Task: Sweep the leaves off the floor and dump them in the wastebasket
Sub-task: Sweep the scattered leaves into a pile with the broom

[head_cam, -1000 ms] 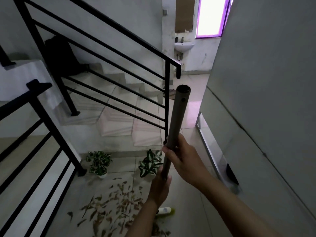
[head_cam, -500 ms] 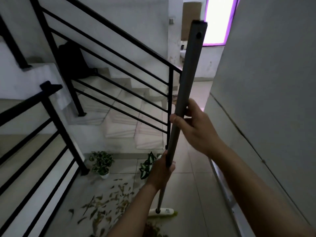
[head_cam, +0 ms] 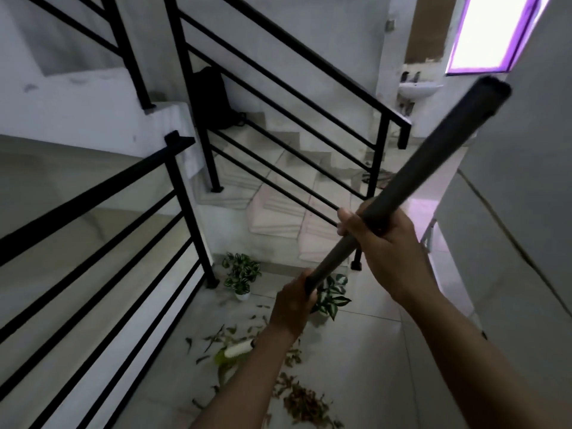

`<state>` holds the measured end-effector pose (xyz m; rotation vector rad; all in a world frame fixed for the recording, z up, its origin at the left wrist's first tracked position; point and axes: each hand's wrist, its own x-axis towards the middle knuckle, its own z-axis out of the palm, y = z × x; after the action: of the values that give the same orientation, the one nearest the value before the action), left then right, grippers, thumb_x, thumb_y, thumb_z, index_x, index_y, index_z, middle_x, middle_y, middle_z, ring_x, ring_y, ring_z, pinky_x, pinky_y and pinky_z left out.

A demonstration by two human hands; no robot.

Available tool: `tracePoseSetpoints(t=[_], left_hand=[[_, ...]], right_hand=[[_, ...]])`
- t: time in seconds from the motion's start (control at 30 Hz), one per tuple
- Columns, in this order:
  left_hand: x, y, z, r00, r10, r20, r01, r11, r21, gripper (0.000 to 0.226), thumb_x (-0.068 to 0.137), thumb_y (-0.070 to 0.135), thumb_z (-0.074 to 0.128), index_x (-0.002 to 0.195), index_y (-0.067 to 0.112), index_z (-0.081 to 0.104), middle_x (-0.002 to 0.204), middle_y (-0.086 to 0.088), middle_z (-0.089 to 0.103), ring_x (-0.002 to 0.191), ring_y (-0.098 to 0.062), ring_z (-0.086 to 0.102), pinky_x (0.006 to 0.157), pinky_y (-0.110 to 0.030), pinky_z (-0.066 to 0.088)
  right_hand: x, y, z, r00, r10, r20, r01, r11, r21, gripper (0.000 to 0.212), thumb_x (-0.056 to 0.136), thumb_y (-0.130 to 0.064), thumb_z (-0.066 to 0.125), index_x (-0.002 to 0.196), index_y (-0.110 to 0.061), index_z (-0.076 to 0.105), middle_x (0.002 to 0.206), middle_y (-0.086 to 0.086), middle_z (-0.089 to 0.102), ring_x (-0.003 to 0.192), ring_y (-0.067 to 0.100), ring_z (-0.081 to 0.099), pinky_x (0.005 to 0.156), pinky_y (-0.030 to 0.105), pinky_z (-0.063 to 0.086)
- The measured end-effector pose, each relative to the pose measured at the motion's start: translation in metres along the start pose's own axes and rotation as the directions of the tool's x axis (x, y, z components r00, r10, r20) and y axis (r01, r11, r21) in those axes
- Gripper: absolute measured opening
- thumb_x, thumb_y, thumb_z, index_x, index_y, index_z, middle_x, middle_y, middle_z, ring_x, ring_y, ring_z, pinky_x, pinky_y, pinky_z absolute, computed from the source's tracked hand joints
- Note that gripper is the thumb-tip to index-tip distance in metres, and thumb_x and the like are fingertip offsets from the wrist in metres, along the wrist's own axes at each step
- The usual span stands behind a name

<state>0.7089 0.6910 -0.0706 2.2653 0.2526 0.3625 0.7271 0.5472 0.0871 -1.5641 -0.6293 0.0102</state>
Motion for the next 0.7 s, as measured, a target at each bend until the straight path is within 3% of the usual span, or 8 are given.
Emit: tracePoseSetpoints(t=[0.1, 0.17, 0.23, 0.33, 0.43, 0.6, 0.7], left_hand=[[-0.007, -0.027, -0.006, 0.996, -0.008, -0.086, 0.013, 0.998, 0.055, 0.031, 0.09, 0.013, 0.048, 0.118, 0.027, 0.046, 0.083, -0.005, 0.06, 0.072, -0.021, 0.058, 0.057, -0.023, 0.035], [-0.01, -0.043, -0.013, 0.991, -0.054, -0.119, 0.064, 0.995, 0.081, 0.033, 0.09, 0.012, 0.048, 0.122, 0.019, 0.049, 0.093, -0.01, 0.063, 0.082, -0.028, 0.061, 0.062, -0.031, 0.043], [-0.01, -0.062, -0.02, 0.988, -0.066, -0.139, 0.083, 0.989, 0.119, 0.038, 0.091, 0.015, 0.049, 0.128, 0.015, 0.048, 0.104, -0.011, 0.064, 0.089, -0.029, 0.064, 0.071, -0.036, 0.05], [-0.012, -0.091, -0.031, 0.983, -0.078, -0.163, 0.098, 0.989, 0.112, 0.038, 0.091, 0.018, 0.051, 0.129, 0.013, 0.049, 0.106, -0.012, 0.065, 0.09, -0.028, 0.065, 0.073, -0.029, 0.051], [-0.016, -0.114, -0.042, 0.969, -0.166, -0.184, 0.189, 0.976, 0.112, 0.043, 0.092, 0.016, 0.051, 0.134, 0.015, 0.044, 0.113, -0.015, 0.062, 0.096, -0.029, 0.062, 0.077, -0.037, 0.05], [-0.031, -0.145, -0.054, 0.931, -0.295, -0.214, 0.325, 0.938, 0.122, 0.047, 0.093, 0.014, 0.05, 0.138, 0.021, 0.039, 0.125, -0.01, 0.056, 0.111, -0.026, 0.057, 0.087, -0.036, 0.049], [-0.045, -0.17, -0.053, 0.903, -0.388, -0.185, 0.413, 0.902, 0.122, 0.05, 0.091, 0.017, 0.052, 0.139, 0.024, 0.037, 0.128, -0.009, 0.056, 0.112, -0.028, 0.057, 0.087, -0.044, 0.053]], right_hand=[[-0.001, 0.016, 0.02, 0.998, 0.064, 0.013, -0.064, 0.997, 0.044, 0.003, 0.08, -0.017, 0.06, 0.082, -0.02, 0.057, 0.09, 0.003, 0.062, 0.085, 0.005, 0.061, 0.069, 0.011, 0.049], [-0.001, 0.029, 0.033, 0.996, 0.075, 0.054, -0.08, 0.991, 0.105, 0.025, 0.081, -0.006, 0.058, 0.071, -0.029, 0.058, 0.092, 0.009, 0.064, 0.093, 0.015, 0.063, 0.083, 0.028, 0.05], [0.003, 0.038, 0.048, 0.991, 0.109, 0.084, -0.122, 0.977, 0.176, 0.032, 0.081, 0.005, 0.054, 0.07, -0.026, 0.056, 0.084, 0.007, 0.067, 0.093, 0.019, 0.065, 0.089, 0.037, 0.049], [0.011, 0.053, 0.068, 0.981, 0.137, 0.14, -0.164, 0.965, 0.206, 0.025, 0.082, 0.012, 0.048, 0.078, -0.013, 0.051, 0.076, 0.005, 0.069, 0.092, 0.021, 0.067, 0.09, 0.035, 0.052], [0.018, 0.067, 0.091, 0.972, 0.161, 0.171, -0.198, 0.953, 0.231, 0.024, 0.082, 0.013, 0.046, 0.078, -0.011, 0.049, 0.076, 0.007, 0.071, 0.094, 0.022, 0.067, 0.088, 0.03, 0.053], [0.025, 0.084, 0.127, 0.942, 0.175, 0.288, -0.26, 0.92, 0.292, 0.01, 0.072, -0.001, 0.049, 0.08, -0.007, 0.048, 0.076, 0.008, 0.07, 0.095, 0.026, 0.066, 0.088, 0.031, 0.053], [0.023, 0.098, 0.146, 0.909, 0.227, 0.349, -0.324, 0.913, 0.25, 0.008, 0.079, 0.002, 0.049, 0.082, -0.006, 0.049, 0.083, 0.009, 0.071, 0.098, 0.022, 0.066, 0.093, 0.036, 0.051]])
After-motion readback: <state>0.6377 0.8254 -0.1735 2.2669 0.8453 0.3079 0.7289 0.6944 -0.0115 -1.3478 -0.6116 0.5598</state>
